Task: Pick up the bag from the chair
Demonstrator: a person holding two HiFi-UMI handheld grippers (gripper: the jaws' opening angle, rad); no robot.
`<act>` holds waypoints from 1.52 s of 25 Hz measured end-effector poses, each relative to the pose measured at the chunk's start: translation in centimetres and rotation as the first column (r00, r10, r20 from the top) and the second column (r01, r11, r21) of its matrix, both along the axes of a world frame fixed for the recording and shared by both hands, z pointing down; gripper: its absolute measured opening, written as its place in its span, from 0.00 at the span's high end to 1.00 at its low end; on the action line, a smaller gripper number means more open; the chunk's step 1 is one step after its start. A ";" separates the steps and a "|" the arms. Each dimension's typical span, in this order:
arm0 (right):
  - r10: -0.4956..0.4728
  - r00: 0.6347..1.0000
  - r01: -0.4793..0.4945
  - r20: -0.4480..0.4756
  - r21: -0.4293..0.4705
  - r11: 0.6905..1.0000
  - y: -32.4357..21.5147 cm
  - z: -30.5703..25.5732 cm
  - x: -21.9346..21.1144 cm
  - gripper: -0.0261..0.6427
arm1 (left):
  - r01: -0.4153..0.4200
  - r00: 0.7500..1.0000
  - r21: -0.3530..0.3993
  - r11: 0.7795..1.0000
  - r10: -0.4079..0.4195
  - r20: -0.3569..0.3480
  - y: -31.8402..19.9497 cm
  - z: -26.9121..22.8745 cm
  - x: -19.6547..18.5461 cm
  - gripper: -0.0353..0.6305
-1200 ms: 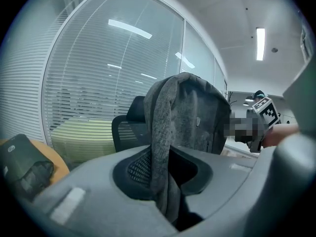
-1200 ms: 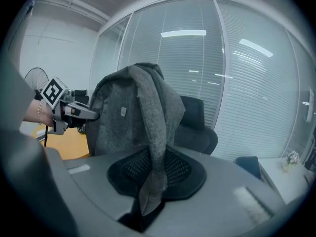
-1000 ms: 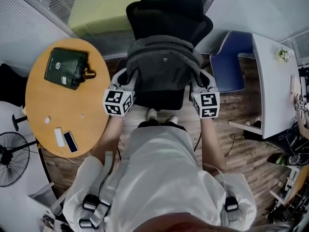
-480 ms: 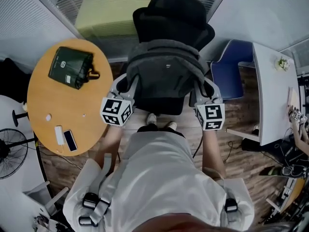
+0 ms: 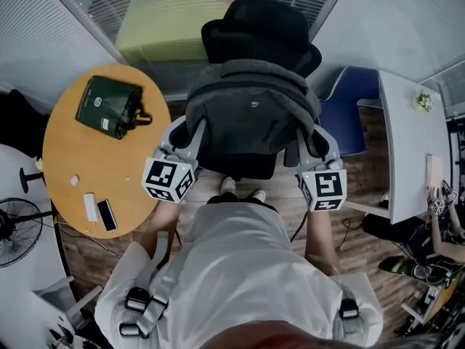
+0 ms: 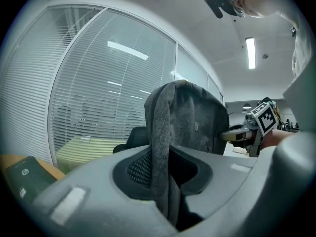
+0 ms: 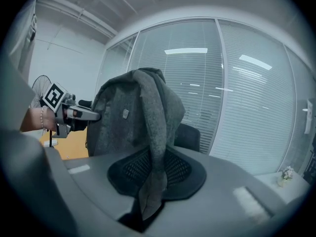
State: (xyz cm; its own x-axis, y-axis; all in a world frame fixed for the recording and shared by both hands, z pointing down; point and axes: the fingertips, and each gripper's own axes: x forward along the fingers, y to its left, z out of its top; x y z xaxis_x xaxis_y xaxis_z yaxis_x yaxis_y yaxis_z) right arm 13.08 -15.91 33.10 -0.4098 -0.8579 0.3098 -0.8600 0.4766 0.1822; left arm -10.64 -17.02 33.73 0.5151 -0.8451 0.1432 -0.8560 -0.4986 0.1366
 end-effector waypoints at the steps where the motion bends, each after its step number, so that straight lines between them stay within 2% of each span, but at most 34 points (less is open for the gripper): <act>1: 0.000 1.000 0.000 0.004 0.005 1.000 0.1 -0.4 0.1 0.87 | -0.002 1.000 0.007 1.000 0.002 0.000 0.1 -0.5 0.1 0.85; 14: -0.003 1.000 0.002 0.029 0.039 0.999 1.0 -4.1 0.5 0.87 | 0.004 1.000 0.062 0.998 -0.003 -0.025 0.7 -4.2 0.3 0.85; 38: -0.004 1.000 0.004 0.026 0.023 1.000 0.4 -4.2 0.6 0.87 | -0.004 0.999 0.048 0.999 0.006 -0.044 -0.2 -3.9 0.5 0.85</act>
State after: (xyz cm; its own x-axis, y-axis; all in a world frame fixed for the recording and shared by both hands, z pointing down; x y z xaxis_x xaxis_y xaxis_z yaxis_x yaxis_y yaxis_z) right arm 13.64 -15.54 28.89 -0.4210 -0.8629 0.2794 -0.8628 0.4761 0.1702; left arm -10.14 -17.18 29.87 0.5246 -0.8476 0.0795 -0.8469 -0.5100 0.1505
